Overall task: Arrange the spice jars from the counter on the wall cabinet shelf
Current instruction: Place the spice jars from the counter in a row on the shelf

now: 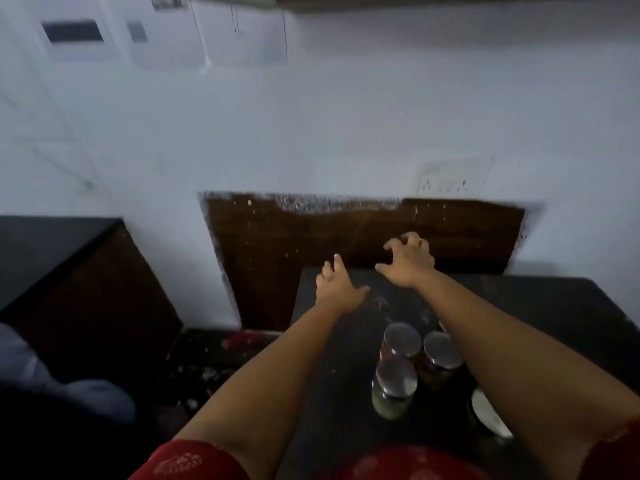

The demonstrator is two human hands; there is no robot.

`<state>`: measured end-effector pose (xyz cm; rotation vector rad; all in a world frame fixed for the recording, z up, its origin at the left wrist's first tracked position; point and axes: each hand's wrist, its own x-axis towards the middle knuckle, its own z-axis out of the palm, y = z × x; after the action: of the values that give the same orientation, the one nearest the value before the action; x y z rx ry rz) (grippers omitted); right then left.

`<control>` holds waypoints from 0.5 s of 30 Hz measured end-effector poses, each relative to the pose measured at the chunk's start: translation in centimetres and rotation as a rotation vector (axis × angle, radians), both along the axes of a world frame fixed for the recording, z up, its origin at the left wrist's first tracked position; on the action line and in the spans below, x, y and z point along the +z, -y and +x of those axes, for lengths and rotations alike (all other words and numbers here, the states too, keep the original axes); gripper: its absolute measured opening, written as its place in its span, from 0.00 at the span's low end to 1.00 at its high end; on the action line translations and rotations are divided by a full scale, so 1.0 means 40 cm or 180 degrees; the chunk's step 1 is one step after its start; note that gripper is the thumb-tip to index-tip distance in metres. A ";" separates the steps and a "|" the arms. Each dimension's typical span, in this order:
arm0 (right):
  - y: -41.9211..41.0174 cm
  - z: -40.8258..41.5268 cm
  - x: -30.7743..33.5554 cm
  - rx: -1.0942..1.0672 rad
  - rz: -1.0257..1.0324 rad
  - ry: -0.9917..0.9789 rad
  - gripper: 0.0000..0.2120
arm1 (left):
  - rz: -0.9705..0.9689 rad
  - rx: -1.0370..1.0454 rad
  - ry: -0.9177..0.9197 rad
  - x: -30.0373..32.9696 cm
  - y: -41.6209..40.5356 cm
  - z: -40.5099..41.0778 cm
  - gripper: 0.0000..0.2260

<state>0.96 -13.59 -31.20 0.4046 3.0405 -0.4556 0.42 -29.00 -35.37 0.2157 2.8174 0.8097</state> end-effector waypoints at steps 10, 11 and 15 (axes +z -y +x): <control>0.050 0.175 -0.238 0.1200 0.0612 0.0492 0.30 | 0.0064 -0.0358 0.1105 -0.273 0.036 0.154 0.42; 0.059 0.183 -0.238 0.1400 0.0794 0.0750 0.32 | 0.0003 -0.0459 0.1137 -0.284 0.033 0.165 0.44; 0.092 0.199 -0.227 0.1673 0.1327 0.1535 0.43 | -0.0097 -0.0773 0.1311 -0.334 0.016 0.214 0.48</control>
<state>8.90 -17.25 -40.29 -0.2503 2.5907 0.2704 8.99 -29.63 -48.74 0.3357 2.3609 0.6671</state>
